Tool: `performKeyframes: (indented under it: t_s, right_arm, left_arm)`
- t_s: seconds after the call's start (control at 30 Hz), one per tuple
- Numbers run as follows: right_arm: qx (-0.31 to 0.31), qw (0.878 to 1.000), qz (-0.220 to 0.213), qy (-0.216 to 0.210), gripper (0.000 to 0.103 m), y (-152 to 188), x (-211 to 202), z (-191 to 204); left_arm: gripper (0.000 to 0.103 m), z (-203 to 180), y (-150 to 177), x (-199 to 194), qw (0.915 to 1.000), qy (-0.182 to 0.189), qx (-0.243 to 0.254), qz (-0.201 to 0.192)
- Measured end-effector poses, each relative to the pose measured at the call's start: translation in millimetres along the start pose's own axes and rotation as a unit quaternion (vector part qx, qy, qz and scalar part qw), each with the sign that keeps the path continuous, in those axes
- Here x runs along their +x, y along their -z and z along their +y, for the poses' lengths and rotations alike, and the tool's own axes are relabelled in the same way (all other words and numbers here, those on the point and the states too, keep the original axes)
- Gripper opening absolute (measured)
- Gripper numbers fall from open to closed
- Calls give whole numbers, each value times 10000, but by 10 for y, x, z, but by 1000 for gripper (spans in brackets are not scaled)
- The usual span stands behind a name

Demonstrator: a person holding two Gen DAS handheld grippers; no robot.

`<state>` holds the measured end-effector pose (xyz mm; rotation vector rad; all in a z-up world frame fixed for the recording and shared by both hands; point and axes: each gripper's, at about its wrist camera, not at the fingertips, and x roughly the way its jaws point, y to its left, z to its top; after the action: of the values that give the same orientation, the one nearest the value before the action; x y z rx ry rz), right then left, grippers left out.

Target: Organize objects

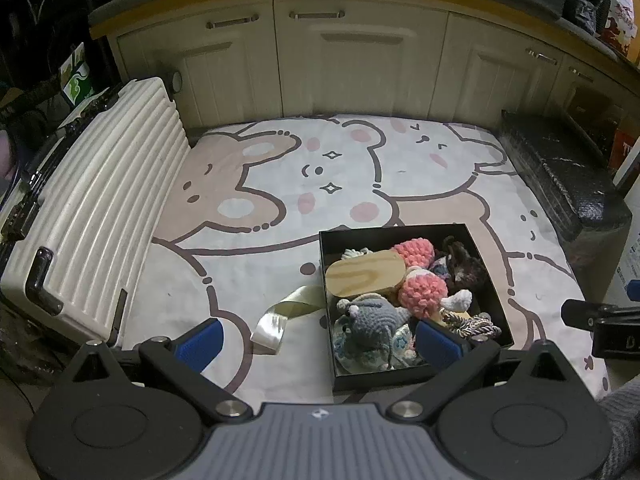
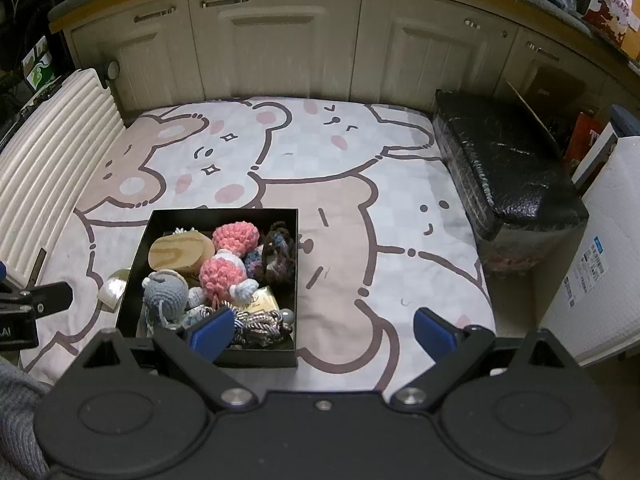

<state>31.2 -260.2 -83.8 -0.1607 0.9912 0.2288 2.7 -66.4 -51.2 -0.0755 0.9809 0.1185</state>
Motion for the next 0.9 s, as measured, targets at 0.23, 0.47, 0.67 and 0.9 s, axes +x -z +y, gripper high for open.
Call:
performKeyframes:
  t_s: [0.23,0.47,0.67,0.9]
  right_arm:
    - [4,10000,8,-9,97,-3,7,2]
    - [11,10000,9,-21,97,0,12,-5]
    - [12,10000,10,-20,97,0,11,-5]
    - [18,10000,10,-26,97,5,16,-7]
  left_arm:
    - [101,-6,-3,15,10000,-5,-4,34]
    - [101,0,0,18,10000,-9,-11,36]
    - [101,-1,-2,18,10000,-15,-20,33]
    - [101,-3,1,21,10000,-26,-27,35]
